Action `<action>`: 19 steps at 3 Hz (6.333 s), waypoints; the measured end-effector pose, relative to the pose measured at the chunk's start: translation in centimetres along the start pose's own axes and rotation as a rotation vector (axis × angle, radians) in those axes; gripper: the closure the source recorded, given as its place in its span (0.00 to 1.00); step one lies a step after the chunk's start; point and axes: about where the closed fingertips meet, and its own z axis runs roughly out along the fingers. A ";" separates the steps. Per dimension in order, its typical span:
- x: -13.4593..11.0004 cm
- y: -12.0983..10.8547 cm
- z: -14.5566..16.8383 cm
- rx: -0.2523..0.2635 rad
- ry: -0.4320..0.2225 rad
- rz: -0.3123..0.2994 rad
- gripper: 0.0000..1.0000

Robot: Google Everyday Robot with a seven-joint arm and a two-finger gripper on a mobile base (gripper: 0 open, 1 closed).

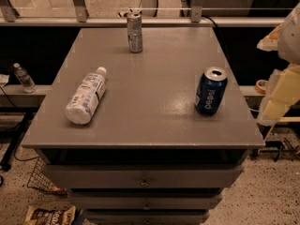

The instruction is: Move pepsi can near blue plastic bottle

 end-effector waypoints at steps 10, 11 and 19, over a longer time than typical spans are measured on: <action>-5.7 -3.7 9.7 -0.111 -0.552 0.178 0.00; -6.0 -3.8 10.7 -0.133 -0.554 0.173 0.13; -19.8 -2.3 8.3 -0.260 -0.701 -0.279 1.00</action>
Offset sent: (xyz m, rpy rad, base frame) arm 0.0282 0.0074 -0.0207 0.2138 -0.0233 -0.0713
